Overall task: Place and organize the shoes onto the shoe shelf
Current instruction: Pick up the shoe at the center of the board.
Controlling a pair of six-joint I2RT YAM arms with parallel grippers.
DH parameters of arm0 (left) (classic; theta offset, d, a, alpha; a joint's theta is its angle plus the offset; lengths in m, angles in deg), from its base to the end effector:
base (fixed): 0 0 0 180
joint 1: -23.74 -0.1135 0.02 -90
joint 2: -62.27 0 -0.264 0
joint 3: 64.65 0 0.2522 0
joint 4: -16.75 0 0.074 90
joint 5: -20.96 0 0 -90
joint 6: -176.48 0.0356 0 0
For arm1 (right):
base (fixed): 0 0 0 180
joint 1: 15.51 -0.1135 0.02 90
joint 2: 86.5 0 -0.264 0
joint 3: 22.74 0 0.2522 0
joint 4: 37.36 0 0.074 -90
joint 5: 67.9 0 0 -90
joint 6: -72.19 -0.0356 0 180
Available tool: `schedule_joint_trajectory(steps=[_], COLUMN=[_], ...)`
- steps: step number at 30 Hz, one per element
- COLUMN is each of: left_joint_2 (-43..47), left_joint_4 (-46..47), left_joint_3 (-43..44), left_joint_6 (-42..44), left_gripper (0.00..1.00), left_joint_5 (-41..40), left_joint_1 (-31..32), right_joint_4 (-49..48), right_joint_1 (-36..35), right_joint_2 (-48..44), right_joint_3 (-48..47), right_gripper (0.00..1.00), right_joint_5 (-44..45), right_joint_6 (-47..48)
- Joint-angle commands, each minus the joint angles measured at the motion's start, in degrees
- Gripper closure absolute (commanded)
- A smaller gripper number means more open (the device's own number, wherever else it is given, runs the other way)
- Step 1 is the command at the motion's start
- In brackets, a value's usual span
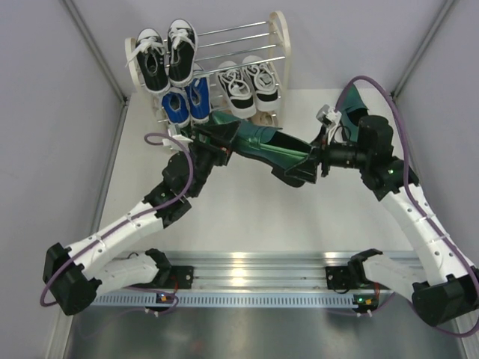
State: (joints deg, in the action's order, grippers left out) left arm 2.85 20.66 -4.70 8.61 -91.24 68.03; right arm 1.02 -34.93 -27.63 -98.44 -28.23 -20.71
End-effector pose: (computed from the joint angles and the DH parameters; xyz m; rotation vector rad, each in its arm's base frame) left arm 0.1844 -0.1611 0.3514 -0.8059 1.4683 -1.3944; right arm 0.1935 0.0973 0.3770 -0.8583 1.7610 1.1058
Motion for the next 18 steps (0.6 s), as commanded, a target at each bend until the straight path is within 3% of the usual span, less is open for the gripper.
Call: schedule_joint_trajectory(steps=[1,5,13,18], left_joint_2=[2.2,3.7,8.4,10.4], left_joint_4=[6.4,3.1,-4.4,-6.8], left_joint_3=[1.1,1.1,2.3,2.6], left_joint_6=[-1.0,0.2,3.3,4.8], left_gripper=[0.09,0.02,0.02,0.02], left_joint_5=[-0.2,-0.1,-1.4,-2.6], left_joint_1=[0.1,0.1,0.1,0.1], right_joint_4=[-9.2,-15.9,-24.1,-26.2], right_joint_1=[0.4,1.4,3.5,3.9], right_joint_2=[0.1,0.7,2.3,3.1], right_joint_3=[-2.9,-2.7,-3.4,-4.5], right_gripper=[1.00,1.00,1.00,1.00], right_joint_5=[-6.5,-7.7,-8.6,-7.5], right_joint_6=[-6.7,-14.0,-24.2,-24.8])
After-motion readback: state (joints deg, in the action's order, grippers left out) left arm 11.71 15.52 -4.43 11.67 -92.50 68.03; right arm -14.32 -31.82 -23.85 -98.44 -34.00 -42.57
